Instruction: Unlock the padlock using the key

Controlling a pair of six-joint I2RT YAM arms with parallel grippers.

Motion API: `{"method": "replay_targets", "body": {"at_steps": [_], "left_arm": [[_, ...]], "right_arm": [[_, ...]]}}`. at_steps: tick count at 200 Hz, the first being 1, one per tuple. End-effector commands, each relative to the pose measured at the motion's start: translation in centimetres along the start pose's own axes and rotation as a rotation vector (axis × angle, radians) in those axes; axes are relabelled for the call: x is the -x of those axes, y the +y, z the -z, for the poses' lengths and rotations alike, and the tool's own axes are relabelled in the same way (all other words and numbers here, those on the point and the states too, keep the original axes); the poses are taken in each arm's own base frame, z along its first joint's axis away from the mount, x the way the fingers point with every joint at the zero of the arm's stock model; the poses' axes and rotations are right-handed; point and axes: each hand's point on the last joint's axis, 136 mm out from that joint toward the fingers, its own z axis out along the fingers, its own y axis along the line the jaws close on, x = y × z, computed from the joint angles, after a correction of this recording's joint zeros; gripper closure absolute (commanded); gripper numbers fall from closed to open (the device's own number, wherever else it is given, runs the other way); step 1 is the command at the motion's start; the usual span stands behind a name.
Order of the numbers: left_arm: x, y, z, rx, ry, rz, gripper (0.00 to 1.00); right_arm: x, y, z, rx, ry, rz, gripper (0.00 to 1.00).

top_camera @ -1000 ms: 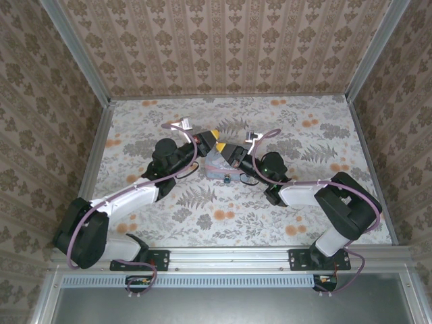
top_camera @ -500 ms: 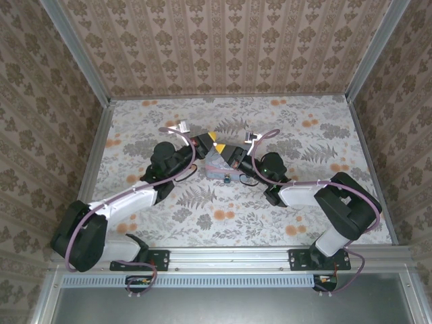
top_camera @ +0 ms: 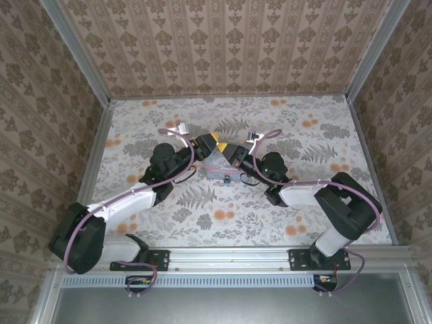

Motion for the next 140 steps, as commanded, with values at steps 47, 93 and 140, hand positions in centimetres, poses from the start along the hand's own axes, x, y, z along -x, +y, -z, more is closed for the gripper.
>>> {"method": "replay_targets", "body": {"at_steps": [47, 93, 140], "left_arm": [[2.1, 0.0, 1.4, 0.031, -0.025, 0.029, 0.17], [0.7, 0.5, 0.7, 0.053, 0.082, 0.044, 0.21], [-0.2, 0.6, -0.5, 0.028, 0.119, 0.08, 0.35]], "right_arm": [[0.3, 0.8, 0.8, 0.025, -0.018, 0.011, 1.0], [0.1, 1.2, 0.8, 0.034, 0.001, 0.017, 1.0], [0.0, 1.6, 0.5, 0.037, 0.022, 0.016, 1.0]]}}
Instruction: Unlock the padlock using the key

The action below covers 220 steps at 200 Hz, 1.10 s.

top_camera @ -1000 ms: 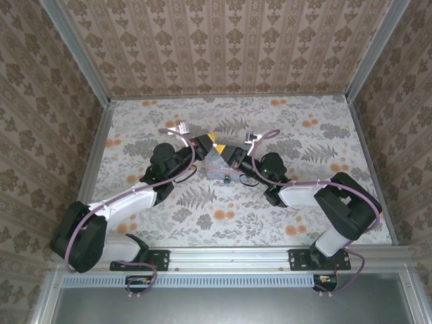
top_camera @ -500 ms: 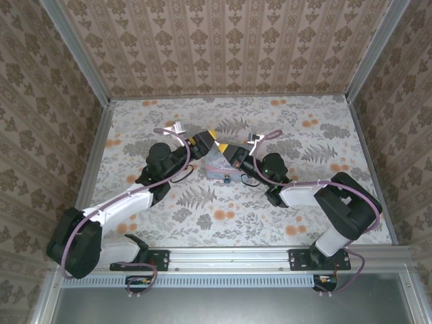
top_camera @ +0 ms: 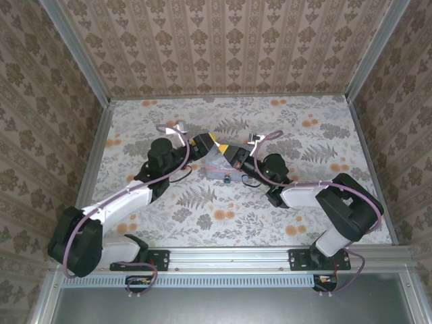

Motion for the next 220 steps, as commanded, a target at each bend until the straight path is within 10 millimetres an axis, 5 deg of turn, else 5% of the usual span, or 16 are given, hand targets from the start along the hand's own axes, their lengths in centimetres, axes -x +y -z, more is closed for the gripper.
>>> {"method": "replay_targets", "body": {"at_steps": [1, 139, 220], "left_arm": [[0.4, -1.6, -0.6, -0.054, 0.015, 0.001, 0.36], [0.0, -1.8, -1.9, -0.063, 0.025, 0.001, 0.67], [-0.3, -2.4, -2.1, -0.081, 0.032, -0.01, 0.99]], "right_arm": [[0.4, 1.7, -0.1, 0.042, 0.008, 0.018, 1.0], [-0.1, 1.5, -0.3, 0.044, 0.027, 0.007, 1.0], [-0.2, 1.6, -0.5, 0.045, 0.027, 0.004, 1.0]]}}
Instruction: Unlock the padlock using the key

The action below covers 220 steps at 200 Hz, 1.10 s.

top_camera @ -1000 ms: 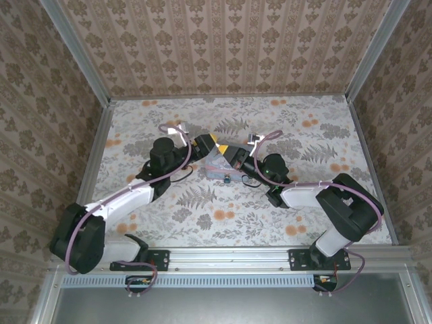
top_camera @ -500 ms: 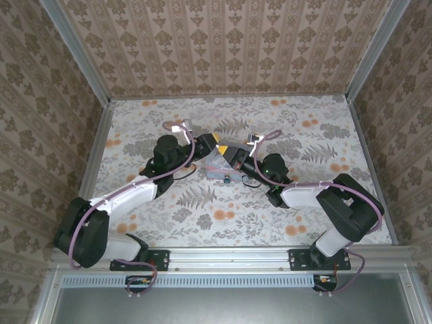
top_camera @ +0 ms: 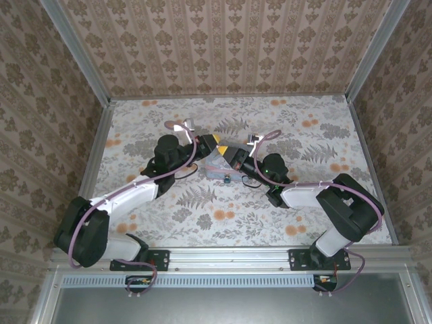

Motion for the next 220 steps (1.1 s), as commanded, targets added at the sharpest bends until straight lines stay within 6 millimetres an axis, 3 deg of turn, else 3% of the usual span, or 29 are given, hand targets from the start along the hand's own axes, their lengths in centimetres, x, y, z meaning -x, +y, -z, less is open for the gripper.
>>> {"method": "replay_targets", "body": {"at_steps": [1, 21, 34, 70, 138, 201, 220], "left_arm": [[0.52, -1.14, -0.36, -0.034, -0.009, -0.024, 1.0], [0.5, -1.17, -0.33, -0.036, -0.013, -0.024, 1.0], [0.56, -1.26, -0.3, -0.038, -0.018, -0.025, 1.0], [0.67, -1.25, -0.09, -0.035, -0.031, -0.027, 1.0], [0.54, -1.2, -0.1, -0.034, -0.036, -0.029, 1.0], [0.27, -1.07, -0.15, -0.031, -0.032, -0.031, 1.0], [0.23, -1.15, -0.12, -0.033, -0.031, -0.032, 1.0]], "right_arm": [[0.43, 2.1, -0.48, 0.066, -0.002, 0.014, 1.0], [0.52, 2.14, -0.55, 0.064, -0.005, 0.013, 1.0], [0.8, 2.25, -0.53, 0.065, -0.017, 0.012, 0.9], [1.0, 2.46, -0.71, 0.069, -0.022, 0.007, 0.79], [0.98, 2.2, -0.9, 0.068, -0.023, -0.004, 0.9], [1.16, 2.45, -1.1, 0.082, -0.029, -0.008, 0.86], [1.19, 2.54, -1.19, 0.085, -0.027, -0.005, 0.93]]}}
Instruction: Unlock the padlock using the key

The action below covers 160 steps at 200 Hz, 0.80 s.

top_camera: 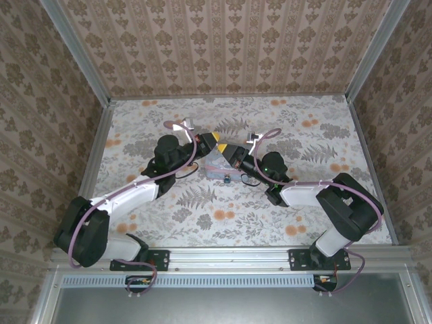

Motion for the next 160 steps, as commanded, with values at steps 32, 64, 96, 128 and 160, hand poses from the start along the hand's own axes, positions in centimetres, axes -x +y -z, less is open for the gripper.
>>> {"method": "replay_targets", "body": {"at_steps": [32, 64, 96, 128, 160], "left_arm": [[-0.6, -0.6, 0.0, -0.021, 0.011, -0.016, 1.0], [-0.5, -0.6, 0.1, -0.008, 0.018, -0.019, 0.98], [0.4, 0.1, 1.9, 0.048, -0.004, -0.017, 0.56], [-0.3, 1.1, 4.9, 0.146, 0.036, -0.07, 0.33], [-4.2, 3.2, 7.0, 0.233, 0.193, -0.143, 0.19]], "right_arm": [[0.7, 2.1, -0.7, 0.077, -0.018, 0.021, 1.0], [0.7, 1.6, -0.4, 0.061, -0.026, 0.02, 1.0], [0.6, -1.0, 1.3, -0.04, -0.02, 0.003, 1.0], [1.4, -4.5, 3.8, -0.207, -0.012, 0.005, 1.0], [2.5, -5.8, 4.6, -0.306, 0.022, 0.02, 1.0]]}}
